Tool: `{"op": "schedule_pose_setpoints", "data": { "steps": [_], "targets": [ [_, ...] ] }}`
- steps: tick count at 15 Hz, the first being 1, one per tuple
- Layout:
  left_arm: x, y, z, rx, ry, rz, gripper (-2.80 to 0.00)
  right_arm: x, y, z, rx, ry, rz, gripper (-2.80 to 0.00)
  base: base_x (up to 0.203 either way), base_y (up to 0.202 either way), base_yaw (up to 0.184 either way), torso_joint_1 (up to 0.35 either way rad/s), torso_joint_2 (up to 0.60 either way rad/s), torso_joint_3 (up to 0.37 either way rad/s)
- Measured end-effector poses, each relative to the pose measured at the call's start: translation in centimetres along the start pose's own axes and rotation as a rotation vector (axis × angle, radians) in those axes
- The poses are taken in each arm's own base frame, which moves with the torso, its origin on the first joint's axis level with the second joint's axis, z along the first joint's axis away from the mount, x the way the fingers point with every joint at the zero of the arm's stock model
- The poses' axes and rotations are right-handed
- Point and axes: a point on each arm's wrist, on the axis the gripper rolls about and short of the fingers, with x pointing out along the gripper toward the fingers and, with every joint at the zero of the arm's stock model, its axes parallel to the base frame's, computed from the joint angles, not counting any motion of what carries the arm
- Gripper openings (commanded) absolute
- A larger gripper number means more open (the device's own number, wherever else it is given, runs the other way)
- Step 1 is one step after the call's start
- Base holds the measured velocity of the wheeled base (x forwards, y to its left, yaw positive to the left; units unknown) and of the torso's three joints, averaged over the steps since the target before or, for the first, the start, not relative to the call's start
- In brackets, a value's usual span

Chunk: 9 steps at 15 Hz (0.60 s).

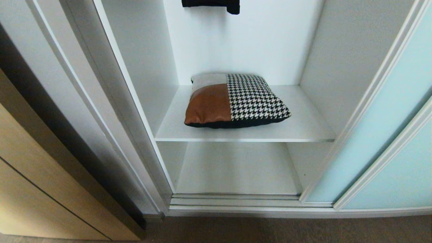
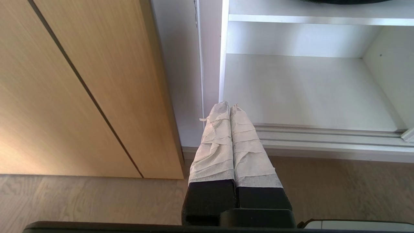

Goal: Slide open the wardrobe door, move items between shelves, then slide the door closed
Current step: Close the door

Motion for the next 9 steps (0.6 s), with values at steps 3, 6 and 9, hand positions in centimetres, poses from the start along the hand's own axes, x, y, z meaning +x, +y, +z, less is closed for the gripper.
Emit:
{"op": "schedule_pose_setpoints", "data": {
  "steps": [3, 6, 9],
  "targets": [
    [0.0, 0.0, 0.0, -0.001, 0.0, 0.0, -2.8, -0.7, -0.4, 4.6, 0.009, -0.059, -0.086, -2.8, 0.0, 0.0, 0.0, 0.0, 0.0, 0.0],
    [0.0, 0.0, 0.0, 0.0, 0.0, 0.0, -2.8, -0.3, -1.4, 7.7, 0.024, -0.049, -0.071, -2.8, 0.0, 0.0, 0.0, 0.0, 0.0, 0.0],
    [0.0, 0.0, 0.0, 0.0, 0.0, 0.0, -2.8, 0.7, -2.2, 11.0, 0.05, -0.067, -0.063, -2.8, 0.0, 0.0, 0.0, 0.0, 0.0, 0.0]
  ]
}}
